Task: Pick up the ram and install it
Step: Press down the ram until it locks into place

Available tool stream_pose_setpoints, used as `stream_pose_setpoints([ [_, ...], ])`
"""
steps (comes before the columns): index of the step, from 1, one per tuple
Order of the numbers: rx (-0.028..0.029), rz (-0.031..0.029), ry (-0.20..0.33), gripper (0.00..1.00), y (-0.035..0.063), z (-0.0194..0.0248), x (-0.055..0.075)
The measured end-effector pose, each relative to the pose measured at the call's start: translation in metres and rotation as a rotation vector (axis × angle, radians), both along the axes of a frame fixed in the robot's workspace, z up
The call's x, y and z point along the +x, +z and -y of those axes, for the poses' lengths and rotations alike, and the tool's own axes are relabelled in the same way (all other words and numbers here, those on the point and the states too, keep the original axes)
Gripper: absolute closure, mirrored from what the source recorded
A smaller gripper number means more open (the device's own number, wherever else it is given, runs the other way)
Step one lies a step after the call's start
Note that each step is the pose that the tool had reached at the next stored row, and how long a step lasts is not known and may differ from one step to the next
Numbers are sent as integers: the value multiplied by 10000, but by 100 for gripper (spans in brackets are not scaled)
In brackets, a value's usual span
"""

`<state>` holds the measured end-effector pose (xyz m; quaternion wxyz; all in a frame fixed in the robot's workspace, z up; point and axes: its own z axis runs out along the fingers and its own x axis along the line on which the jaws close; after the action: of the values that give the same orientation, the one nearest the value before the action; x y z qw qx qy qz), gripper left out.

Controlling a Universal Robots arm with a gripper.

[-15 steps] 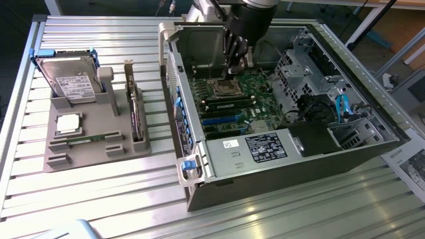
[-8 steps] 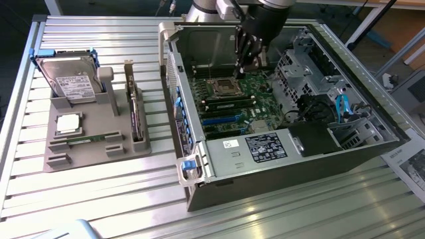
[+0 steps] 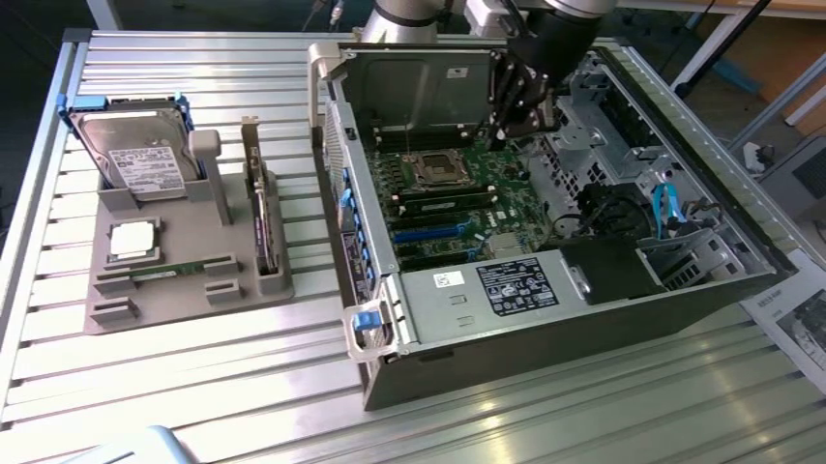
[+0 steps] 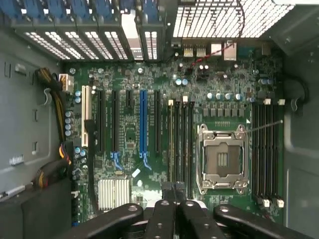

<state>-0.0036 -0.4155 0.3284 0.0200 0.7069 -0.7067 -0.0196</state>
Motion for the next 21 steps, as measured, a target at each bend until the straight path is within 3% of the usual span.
stream_pose_setpoints([
  [2,-1,-21,0,90,0,0,57],
  [10,2,-21,-1,90,1,0,58],
  [21,-5,-23,-1,90,93,0,58],
])
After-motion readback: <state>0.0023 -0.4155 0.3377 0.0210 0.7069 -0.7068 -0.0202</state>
